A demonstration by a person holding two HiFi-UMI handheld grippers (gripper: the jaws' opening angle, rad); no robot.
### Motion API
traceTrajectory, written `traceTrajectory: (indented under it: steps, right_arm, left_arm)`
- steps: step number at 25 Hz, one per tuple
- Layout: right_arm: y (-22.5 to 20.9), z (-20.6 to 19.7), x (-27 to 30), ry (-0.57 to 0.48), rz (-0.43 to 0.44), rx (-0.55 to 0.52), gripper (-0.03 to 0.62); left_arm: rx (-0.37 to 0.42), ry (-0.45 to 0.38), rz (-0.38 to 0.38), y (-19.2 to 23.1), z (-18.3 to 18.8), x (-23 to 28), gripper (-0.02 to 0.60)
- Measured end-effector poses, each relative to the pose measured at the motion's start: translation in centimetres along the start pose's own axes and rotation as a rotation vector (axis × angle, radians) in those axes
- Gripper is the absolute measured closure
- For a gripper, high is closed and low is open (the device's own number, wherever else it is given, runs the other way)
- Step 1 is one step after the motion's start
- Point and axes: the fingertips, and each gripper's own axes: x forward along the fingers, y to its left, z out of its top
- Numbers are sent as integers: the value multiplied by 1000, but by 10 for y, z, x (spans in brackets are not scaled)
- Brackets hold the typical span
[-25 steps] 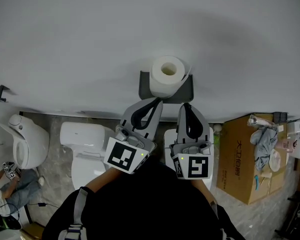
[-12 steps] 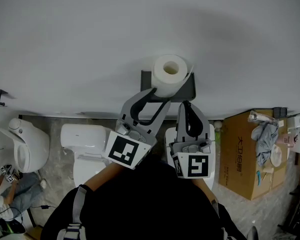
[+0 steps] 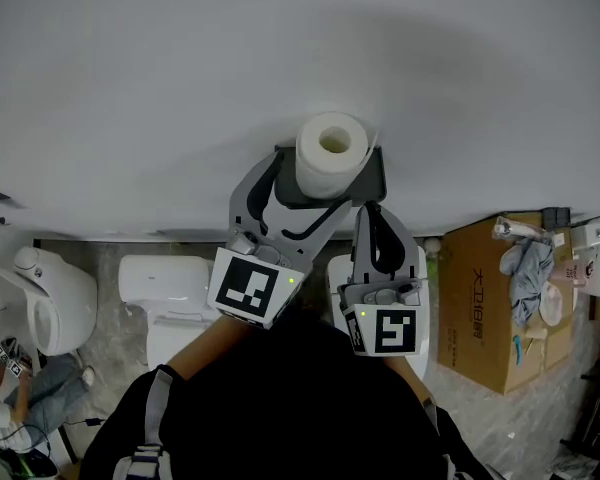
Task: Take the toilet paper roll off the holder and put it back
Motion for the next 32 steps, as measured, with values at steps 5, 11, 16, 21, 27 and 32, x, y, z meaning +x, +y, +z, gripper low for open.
traceTrajectory:
  steps: [5,11,16,21,27,32]
  right_arm:
    - [-4,-2,3,3,-7,-5,576]
    - [-6,-3,8,4,-20,-2,576]
    - [-8,-4,8,8,-31,-1,576]
    - [-10,-5,6,9,-38,-1,575]
    - [-11,-8,6,15,-40,-2,576]
    - [-15,-9,2,22,-42,-6,576]
  left_arm:
    - [25,10,-43,-2,2,17,149]
    - [41,10,-45,4,10,28,147]
    - [57,12,-39,7,16,34,147]
    - [85,43,-42,5,15,40,147]
    - [86,33,-55,4,19,45,149]
    - [70,30,-64,1,19,47,204]
